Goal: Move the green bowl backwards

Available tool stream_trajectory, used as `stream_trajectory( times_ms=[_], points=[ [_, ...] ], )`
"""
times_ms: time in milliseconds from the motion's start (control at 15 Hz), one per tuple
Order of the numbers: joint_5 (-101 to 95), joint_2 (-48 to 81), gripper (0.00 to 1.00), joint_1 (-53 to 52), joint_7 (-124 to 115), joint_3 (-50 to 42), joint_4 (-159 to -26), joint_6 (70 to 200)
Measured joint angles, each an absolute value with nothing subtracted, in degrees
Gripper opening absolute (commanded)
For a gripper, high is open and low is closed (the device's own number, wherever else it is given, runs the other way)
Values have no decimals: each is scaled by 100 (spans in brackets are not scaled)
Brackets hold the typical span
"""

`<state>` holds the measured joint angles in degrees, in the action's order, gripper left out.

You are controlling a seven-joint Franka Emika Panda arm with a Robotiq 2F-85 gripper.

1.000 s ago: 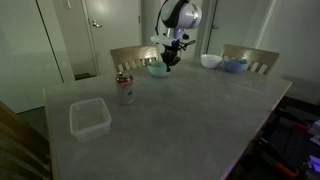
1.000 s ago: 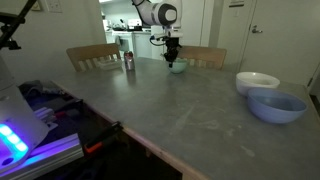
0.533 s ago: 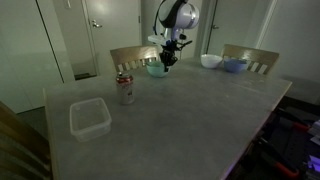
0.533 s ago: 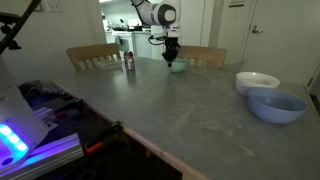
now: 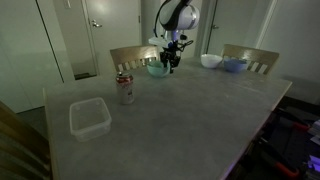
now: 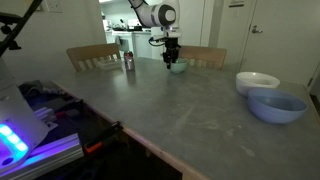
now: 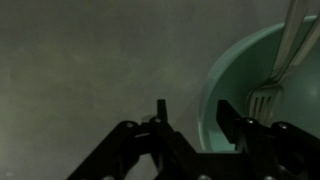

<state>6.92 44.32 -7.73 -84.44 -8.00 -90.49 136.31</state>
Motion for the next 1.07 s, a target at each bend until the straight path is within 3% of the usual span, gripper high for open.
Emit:
stream_trajectory(
  times_ms=[133,1067],
  points=[
    [527,4380,100,-776,-8414,-800,-9064,13518],
    [-770,2961,100,-814,-6789,-761,-10196,13026]
  ],
)
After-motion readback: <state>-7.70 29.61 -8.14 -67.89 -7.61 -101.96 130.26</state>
